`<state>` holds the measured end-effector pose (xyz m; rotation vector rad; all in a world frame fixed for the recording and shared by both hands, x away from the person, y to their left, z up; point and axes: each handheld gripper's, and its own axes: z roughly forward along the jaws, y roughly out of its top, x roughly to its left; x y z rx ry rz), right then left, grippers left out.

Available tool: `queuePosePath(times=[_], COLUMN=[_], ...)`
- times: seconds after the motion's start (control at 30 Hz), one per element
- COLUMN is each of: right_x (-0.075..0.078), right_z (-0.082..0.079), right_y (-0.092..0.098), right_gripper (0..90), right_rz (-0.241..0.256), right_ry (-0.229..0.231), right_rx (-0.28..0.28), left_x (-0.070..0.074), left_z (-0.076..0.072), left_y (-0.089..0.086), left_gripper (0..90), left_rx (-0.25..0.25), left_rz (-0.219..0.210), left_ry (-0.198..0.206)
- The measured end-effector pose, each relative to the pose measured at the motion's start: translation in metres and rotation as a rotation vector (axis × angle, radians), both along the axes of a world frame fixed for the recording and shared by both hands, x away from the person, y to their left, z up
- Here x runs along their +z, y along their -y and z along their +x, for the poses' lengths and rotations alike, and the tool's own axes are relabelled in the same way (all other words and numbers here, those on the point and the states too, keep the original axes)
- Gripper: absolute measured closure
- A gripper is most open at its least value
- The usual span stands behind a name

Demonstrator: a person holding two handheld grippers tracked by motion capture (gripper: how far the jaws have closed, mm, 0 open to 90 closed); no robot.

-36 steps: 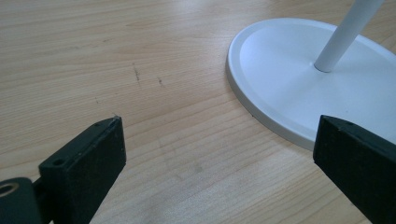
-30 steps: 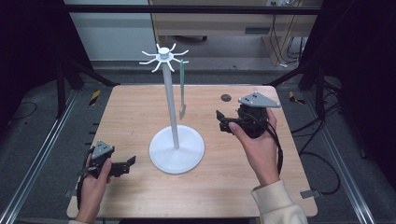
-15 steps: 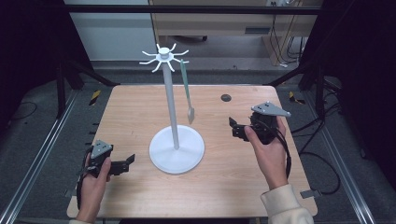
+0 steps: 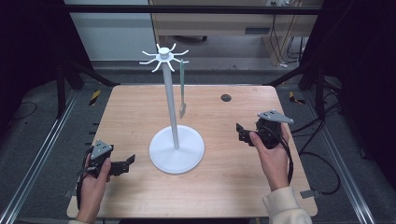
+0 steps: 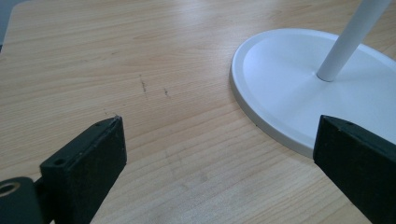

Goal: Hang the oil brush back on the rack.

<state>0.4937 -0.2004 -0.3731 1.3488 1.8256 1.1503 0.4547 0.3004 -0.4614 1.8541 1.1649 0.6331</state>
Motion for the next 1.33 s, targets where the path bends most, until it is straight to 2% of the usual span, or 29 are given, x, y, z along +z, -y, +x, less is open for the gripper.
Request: queuePosePath(times=[0.13,0.3,0.57,0.9,1.03,1.2,1.33], right_x=[-0.008,-0.024,-0.051,-0.075,-0.088,-0.102,-0.109], right_z=[0.001,0.002,0.005,0.011,0.015,0.019,0.024], right_y=[0.0,0.0,0.003,-0.002,-0.004,-0.008,-0.014], right_gripper=[9.8,12.0,13.0,12.6,12.4,12.3,12.4], right_rz=[-0.003,-0.015,-0.025,-0.031,-0.029,-0.015,-0.033], right_ry=[-0.011,-0.045,-0.108,-0.161,-0.189,-0.227,-0.241], right_rx=[-0.009,-0.022,-0.009,0.024,0.027,0.035,0.04], left_x=[0.0,0.0,-0.001,-0.006,-0.008,-0.007,-0.003], left_z=[0.0,0.0,0.001,0.003,0.004,0.003,0.0], left_y=[0.001,0.003,0.002,0.004,0.005,0.008,0.015], left_gripper=[2.3,2.3,2.3,2.7,2.7,2.7,2.6], left_rx=[0.0,-0.01,-0.003,0.009,0.012,-0.003,-0.035], left_rz=[-0.01,0.002,0.007,0.068,0.054,0.079,0.098], left_ry=[0.002,-0.002,-0.011,-0.033,-0.035,-0.048,-0.031])
